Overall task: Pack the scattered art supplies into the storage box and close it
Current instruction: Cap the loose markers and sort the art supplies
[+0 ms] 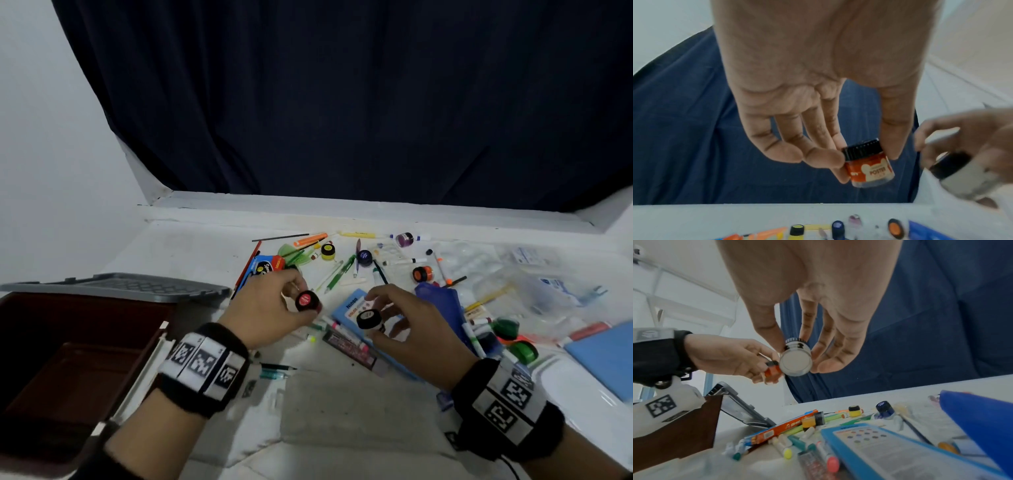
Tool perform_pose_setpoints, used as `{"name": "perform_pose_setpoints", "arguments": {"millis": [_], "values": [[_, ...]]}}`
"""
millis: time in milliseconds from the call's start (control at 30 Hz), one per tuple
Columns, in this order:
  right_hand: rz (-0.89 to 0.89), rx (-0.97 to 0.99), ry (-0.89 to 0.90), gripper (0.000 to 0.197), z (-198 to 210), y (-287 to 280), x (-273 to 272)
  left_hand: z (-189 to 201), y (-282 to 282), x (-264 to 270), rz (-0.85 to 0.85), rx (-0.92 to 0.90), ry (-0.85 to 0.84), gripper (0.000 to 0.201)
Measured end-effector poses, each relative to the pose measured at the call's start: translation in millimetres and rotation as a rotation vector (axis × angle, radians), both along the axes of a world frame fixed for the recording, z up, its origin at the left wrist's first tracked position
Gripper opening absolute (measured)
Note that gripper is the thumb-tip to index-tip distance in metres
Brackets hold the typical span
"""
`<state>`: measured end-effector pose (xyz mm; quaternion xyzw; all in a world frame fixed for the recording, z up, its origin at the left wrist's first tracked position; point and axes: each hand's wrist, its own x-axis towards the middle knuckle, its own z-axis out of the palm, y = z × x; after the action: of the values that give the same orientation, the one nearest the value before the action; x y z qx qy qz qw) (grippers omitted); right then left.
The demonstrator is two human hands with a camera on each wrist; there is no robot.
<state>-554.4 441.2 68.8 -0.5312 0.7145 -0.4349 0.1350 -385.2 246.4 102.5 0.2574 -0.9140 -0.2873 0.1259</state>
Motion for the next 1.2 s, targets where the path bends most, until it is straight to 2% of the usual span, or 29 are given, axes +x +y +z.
{"name": "perform_pose_setpoints", "arguments": {"millis": [67, 133, 400, 533, 767, 933, 1200], "values": [[0.023, 0.036, -0.014, 0.047, -5.5, 3.9, 11.3, -2.7, 21.2, 16.4, -0.076, 0.087, 0.026, 0.024], [0.050, 0.087, 0.045, 0.047, -12.8, 7.5, 22.4, -14.2, 34.8, 30.3, -0.143, 0.095, -0.018, 0.024], [0.238, 0.228, 0.212, 0.023, -40.6, 15.9, 62.8, -56.7, 58.0, 72.2, -0.252, -0.096, -0.218, 0.030], [0.265, 0.311, 0.261, 0.024, -45.4, 13.6, 77.5, -59.6, 58.6, 78.8, -0.273, -0.110, -0.272, 0.036], [0.243, 0.371, 0.215, 0.028, -48.8, 7.7, 84.9, -61.5, 58.3, 79.4, -0.278, -0.136, -0.333, 0.041], [0.235, 0.422, 0.254, 0.031, -50.4, 7.0, 85.7, -67.4, 58.4, 82.3, -0.267, -0.119, -0.314, 0.049], [0.236, 0.518, 0.313, 0.032, -44.6, -2.2, 82.2, -77.7, 58.9, 81.5, -0.263, -0.107, -0.305, 0.040]]}}
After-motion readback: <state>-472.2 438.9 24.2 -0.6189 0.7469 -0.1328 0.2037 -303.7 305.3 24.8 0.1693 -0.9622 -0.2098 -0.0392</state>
